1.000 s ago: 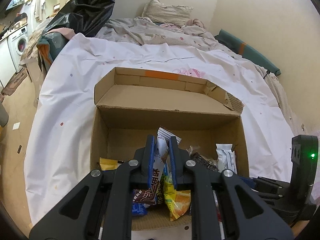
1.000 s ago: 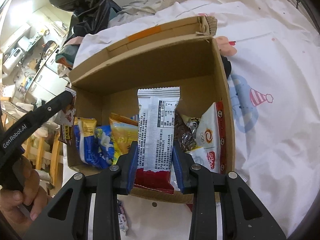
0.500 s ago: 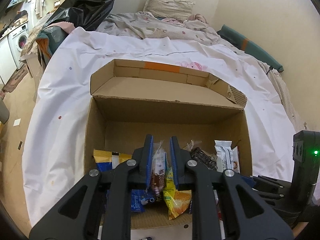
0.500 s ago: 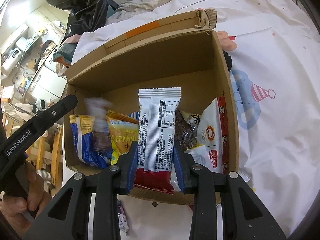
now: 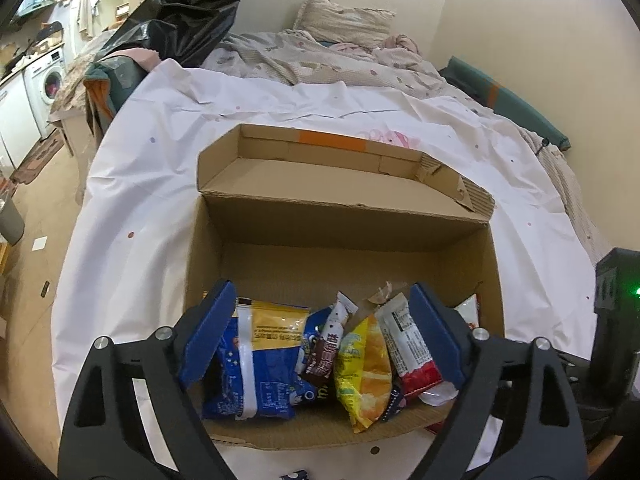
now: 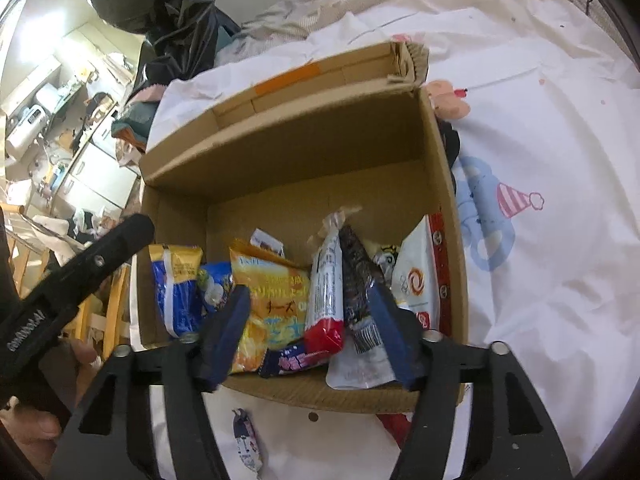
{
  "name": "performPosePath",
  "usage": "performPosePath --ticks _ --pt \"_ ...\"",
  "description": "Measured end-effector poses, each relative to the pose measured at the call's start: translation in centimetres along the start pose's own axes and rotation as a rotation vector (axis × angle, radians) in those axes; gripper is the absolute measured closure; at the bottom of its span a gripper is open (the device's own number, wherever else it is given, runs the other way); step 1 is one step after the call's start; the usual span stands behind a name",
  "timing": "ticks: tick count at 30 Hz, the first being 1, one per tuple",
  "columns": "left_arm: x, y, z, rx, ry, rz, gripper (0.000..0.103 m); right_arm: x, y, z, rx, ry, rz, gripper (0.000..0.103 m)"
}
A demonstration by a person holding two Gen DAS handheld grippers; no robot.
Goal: Organize snacks
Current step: 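Carry the chocolate bar and white bar into the box and open both tools, then withdraw both tools from the box toward the remaining snacks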
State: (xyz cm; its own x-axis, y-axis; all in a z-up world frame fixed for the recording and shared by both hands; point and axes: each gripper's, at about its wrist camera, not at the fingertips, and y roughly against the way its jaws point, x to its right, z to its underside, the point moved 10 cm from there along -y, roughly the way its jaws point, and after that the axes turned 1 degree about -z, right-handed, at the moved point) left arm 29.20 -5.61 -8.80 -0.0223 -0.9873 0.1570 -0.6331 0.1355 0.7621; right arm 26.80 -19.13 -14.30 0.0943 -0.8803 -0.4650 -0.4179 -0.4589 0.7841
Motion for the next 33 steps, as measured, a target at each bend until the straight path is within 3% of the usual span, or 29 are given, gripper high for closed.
performPosePath --ticks 19,27,29,33 --pt "-1.3 3.5 1.1 0.058 -0.009 -0.016 0.017 -0.1 3.3 0.7 0.058 -0.005 0.004 0.029" --pt "-2.9 5.3 3.8 0.036 0.061 -0.024 0.017 -0.2 4.7 2.9 0.060 0.029 0.079 0.029" --pt "-3.2 5.7 4.6 0.023 0.067 -0.028 0.017 0.0 4.8 3.7 0.043 0.012 0.070 0.021" --pt "-3.8 5.8 6.5 -0.020 0.084 -0.044 0.017 0.2 5.3 4.8 0.047 0.035 0.099 0.020"
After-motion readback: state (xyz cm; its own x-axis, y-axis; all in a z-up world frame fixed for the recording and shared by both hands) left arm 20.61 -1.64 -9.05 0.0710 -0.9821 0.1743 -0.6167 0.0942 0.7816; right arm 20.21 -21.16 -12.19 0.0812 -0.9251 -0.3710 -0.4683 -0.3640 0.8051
